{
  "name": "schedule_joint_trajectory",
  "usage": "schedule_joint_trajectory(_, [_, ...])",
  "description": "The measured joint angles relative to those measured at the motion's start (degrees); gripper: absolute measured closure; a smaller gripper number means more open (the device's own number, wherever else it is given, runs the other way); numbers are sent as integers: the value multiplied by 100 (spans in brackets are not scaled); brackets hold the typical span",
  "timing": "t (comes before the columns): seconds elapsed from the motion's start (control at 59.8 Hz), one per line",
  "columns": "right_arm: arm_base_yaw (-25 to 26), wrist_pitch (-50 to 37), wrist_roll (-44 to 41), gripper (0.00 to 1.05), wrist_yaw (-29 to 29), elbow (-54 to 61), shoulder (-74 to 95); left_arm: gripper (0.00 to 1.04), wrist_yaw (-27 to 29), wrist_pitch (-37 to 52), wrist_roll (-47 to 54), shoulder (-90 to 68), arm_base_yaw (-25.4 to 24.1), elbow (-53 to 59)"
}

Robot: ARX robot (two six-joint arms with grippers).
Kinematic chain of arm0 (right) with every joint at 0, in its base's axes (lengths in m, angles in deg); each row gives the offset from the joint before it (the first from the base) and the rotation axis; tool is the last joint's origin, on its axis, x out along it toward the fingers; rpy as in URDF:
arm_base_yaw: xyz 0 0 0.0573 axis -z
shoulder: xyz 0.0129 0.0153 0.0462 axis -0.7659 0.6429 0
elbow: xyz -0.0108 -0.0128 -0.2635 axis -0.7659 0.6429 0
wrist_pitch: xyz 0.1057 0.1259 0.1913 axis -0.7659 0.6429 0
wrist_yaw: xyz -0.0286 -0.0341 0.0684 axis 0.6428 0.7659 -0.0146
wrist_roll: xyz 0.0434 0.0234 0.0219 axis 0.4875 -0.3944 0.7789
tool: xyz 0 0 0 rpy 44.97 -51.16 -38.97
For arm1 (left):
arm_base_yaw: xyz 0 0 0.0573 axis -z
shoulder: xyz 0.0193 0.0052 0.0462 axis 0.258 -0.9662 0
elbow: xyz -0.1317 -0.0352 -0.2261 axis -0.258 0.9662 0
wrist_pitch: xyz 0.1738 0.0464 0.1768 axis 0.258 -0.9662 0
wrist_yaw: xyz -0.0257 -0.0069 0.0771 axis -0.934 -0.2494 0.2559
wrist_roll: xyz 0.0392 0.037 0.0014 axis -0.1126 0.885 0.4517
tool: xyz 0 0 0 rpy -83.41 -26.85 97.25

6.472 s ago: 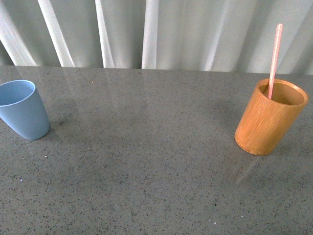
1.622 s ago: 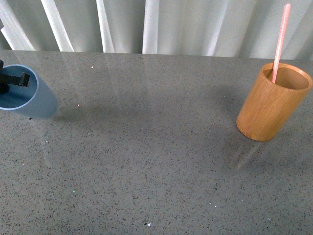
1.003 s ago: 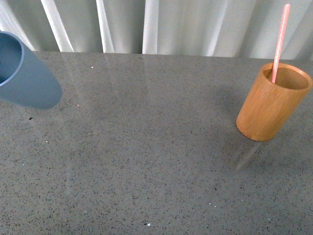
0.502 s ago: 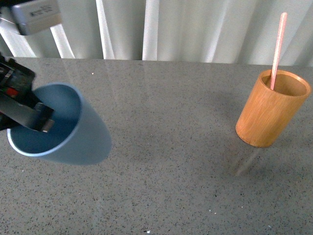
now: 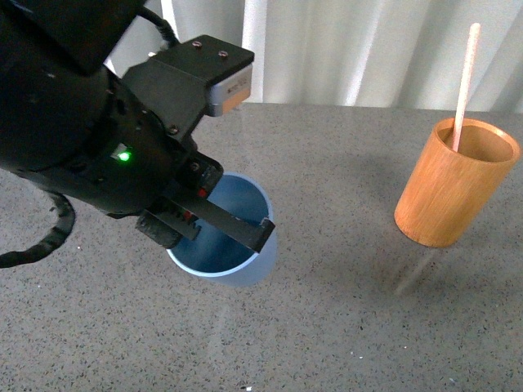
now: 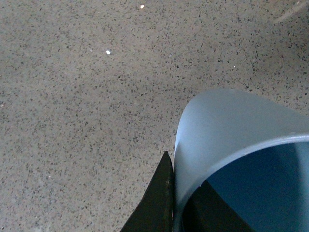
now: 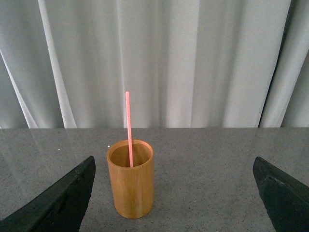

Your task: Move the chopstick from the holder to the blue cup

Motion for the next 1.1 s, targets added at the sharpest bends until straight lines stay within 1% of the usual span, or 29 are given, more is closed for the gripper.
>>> schedule_joint_trajectory(0.184, [0,0,2,10,4,0,0,101,107,111,111,-487,17,-433])
schedule_joint_trajectory(0.468, [0,0,2,10,4,0,0,101,404,258,721,-973,-52,-918])
schedule_joint_trajectory(0.636, [0,0,0,10,2,0,0,101,422,262,1141,-1038,-243,-964])
schedule_joint_trajectory(0.92, [0,0,2,10,2,0,0,101,435,254,1742,-981,-850,-955])
schedule_joint_trajectory(1.02, [0,0,2,10,2,0,0,101,289,74,1786,-841,-876,-815])
schedule_joint_trajectory(1.104, [0,0,2,10,2,0,0,101,271,7,1873,-756,-881,-682])
